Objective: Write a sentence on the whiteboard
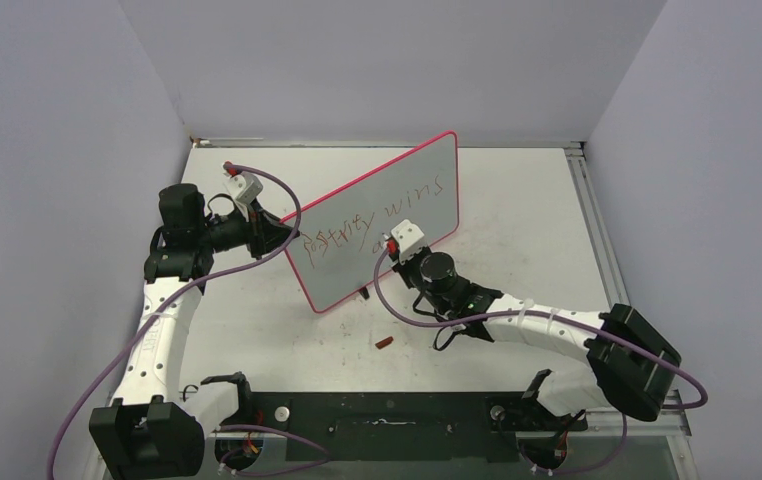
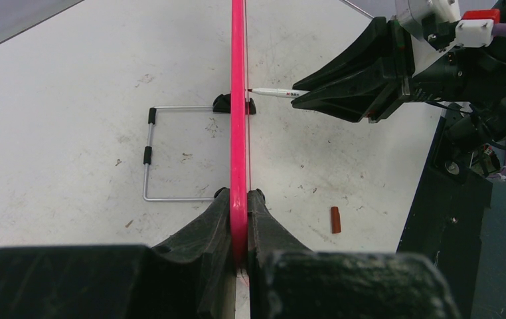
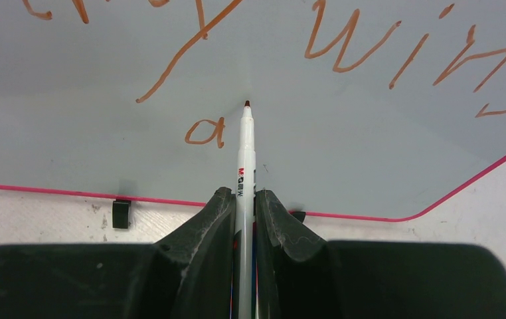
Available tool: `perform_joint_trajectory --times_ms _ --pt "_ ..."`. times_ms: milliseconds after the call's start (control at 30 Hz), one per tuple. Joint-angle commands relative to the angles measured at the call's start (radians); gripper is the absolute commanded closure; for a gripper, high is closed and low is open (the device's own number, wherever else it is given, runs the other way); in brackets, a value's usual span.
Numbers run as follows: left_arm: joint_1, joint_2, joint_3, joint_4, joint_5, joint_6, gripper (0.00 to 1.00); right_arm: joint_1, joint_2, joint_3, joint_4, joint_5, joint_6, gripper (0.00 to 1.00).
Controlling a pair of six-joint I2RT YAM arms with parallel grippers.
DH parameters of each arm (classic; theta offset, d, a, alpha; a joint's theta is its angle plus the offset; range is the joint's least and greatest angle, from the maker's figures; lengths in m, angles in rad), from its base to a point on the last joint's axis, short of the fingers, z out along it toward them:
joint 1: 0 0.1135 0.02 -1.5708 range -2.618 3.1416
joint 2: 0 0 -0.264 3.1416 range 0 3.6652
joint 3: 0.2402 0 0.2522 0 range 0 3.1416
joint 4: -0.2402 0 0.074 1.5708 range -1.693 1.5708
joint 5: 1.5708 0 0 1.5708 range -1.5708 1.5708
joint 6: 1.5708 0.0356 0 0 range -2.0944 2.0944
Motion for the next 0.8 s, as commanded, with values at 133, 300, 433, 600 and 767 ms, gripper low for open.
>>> perform_joint_trajectory --times_ms 133,300,433,600,767 --pt "0.002 -0.013 0.009 -0.022 0.016 0.050 1.00 0.005 0.044 0.010 0.047 0.027 0.005 0.95" --pt "0.002 -0.013 0.009 -0.023 0.017 0.049 1.00 0.007 0.051 -0.041 0.051 0.022 0.051 0.95" --pt "0.003 -0.013 0.009 -0.019 0.019 0.049 1.00 0.007 0.060 -0.062 0.053 0.023 0.064 0.95" --pt "0.002 -0.016 0.009 -0.019 0.019 0.047 1.00 0.007 0.054 -0.056 0.051 0.028 0.055 0.95" --pt "0.002 -0.015 0.008 -0.019 0.019 0.047 1.00 0.014 -0.025 -0.049 0.035 0.058 0.039 0.95"
